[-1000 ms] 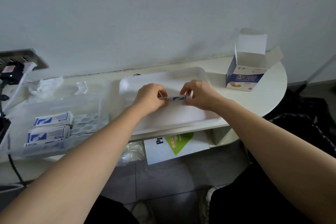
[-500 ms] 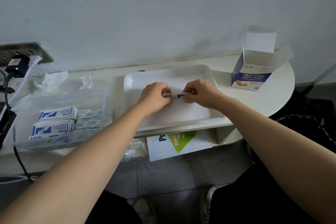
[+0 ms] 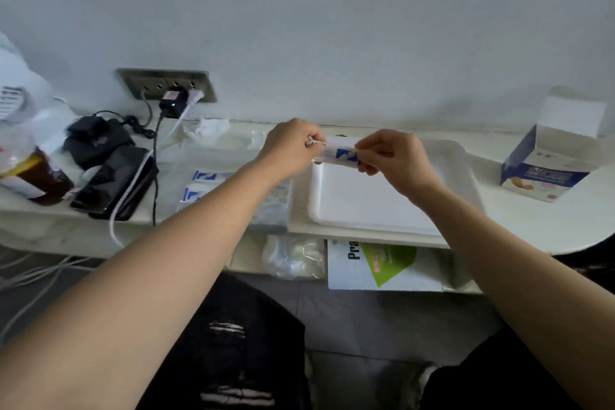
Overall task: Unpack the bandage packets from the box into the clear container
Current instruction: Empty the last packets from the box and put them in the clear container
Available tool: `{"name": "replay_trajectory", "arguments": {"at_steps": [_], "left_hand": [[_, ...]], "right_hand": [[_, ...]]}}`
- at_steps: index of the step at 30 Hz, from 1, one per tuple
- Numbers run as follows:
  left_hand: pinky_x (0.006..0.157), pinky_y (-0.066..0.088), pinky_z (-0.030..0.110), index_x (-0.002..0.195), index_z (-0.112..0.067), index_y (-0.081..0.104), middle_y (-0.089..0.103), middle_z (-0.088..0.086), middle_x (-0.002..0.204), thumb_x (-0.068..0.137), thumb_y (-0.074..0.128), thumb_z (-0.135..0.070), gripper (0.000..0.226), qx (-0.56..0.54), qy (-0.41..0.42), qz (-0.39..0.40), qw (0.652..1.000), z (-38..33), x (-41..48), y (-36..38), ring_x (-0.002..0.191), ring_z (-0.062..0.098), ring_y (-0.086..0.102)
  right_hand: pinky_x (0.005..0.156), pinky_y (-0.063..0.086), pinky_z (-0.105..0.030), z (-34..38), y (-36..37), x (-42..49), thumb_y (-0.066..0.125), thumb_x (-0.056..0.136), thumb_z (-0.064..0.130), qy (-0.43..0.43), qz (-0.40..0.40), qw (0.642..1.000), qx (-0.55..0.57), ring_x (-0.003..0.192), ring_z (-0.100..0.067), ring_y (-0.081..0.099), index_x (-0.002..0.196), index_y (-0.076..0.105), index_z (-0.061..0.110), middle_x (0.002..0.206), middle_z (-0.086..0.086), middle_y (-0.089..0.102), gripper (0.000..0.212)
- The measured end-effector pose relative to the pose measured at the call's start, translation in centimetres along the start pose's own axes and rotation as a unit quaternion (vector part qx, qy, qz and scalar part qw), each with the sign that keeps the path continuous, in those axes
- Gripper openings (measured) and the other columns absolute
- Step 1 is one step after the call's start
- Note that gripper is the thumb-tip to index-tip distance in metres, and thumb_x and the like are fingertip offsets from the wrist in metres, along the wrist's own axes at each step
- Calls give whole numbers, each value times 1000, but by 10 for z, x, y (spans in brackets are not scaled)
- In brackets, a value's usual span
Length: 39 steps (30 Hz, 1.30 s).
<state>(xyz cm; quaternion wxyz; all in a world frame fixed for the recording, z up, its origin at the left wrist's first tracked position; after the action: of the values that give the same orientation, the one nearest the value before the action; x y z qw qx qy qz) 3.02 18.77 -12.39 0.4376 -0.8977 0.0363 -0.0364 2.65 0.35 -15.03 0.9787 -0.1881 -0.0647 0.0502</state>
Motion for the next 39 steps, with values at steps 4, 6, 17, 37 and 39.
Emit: {"name": "replay_trajectory", "arguments": {"at_steps": [4,6,17,37,39], "left_hand": [[75,49,25,97,-18,71,65,-6,84,89,63,-19,11,-16,-34,-46,998,49,-24,-50,73,11,58],[76,51,26,99,-18,72,65,-6,89,89,64,-17,13,-48,-57,-58,996,75,-35,-69,74,9,58],[82,55,34,87,-18,73,73,1,91,81,72,-22,7,-57,-169,-153,972,173,-71,-127,83,16,67],[66,50,29,105,-16,65,70,5,89,89,60,-25,19,-103,-230,-63,966,204,-69,-108,67,28,67],[60,52,29,106,-18,62,67,4,94,91,59,-27,18,-128,-233,-51,963,204,-68,-105,82,32,69]], "right_hand": [[61,49,-24,33,59,11,72,81,11,-18,33,999,-37,61,-8,59,87,72,14,76,-2,71,7],[60,45,-18,50,85,16,73,81,14,-27,51,997,-50,62,0,59,89,73,16,77,2,70,9],[69,60,-31,80,178,28,72,79,8,59,173,975,-124,70,-20,72,80,73,10,71,-8,73,2],[56,53,-20,79,207,32,72,81,18,3,154,951,-270,61,-13,67,80,69,12,66,1,67,7],[55,46,-22,85,182,41,69,83,26,-19,62,966,-249,64,-14,61,80,68,17,70,3,63,10]]}}
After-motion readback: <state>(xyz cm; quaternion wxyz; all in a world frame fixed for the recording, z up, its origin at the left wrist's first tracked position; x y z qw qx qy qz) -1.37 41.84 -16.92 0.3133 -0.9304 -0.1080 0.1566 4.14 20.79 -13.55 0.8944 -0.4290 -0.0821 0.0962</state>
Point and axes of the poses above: each hand's wrist, its own x-axis towards the middle knuckle, its own y-axis out of the palm, z = x × y, the point moved 7 cm from there along x, towards the middle knuckle
